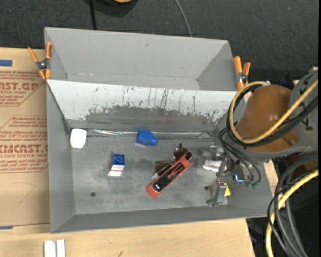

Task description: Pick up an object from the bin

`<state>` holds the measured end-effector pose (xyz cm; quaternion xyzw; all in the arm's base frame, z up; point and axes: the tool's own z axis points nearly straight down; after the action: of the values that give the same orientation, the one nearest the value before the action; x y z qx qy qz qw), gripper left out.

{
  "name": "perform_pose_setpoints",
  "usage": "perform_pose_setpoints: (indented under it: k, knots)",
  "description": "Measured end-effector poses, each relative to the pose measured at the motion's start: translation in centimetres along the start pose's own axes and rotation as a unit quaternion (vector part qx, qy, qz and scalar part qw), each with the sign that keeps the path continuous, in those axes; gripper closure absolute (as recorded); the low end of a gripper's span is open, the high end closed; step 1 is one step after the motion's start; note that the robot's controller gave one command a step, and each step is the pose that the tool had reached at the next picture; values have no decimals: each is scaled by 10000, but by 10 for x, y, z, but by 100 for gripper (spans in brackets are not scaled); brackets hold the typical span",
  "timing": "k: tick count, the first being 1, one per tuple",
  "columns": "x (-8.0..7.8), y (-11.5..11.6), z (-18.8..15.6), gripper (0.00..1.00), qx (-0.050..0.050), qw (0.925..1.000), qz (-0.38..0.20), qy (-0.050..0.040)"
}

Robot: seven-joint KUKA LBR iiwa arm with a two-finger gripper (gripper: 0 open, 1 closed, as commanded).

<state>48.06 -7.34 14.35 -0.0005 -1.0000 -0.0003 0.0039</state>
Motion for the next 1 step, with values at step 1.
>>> perform_pose_setpoints:
  k: [1]
  knots:
    - [-2,0,-4,0,5,10000,-6,-38]
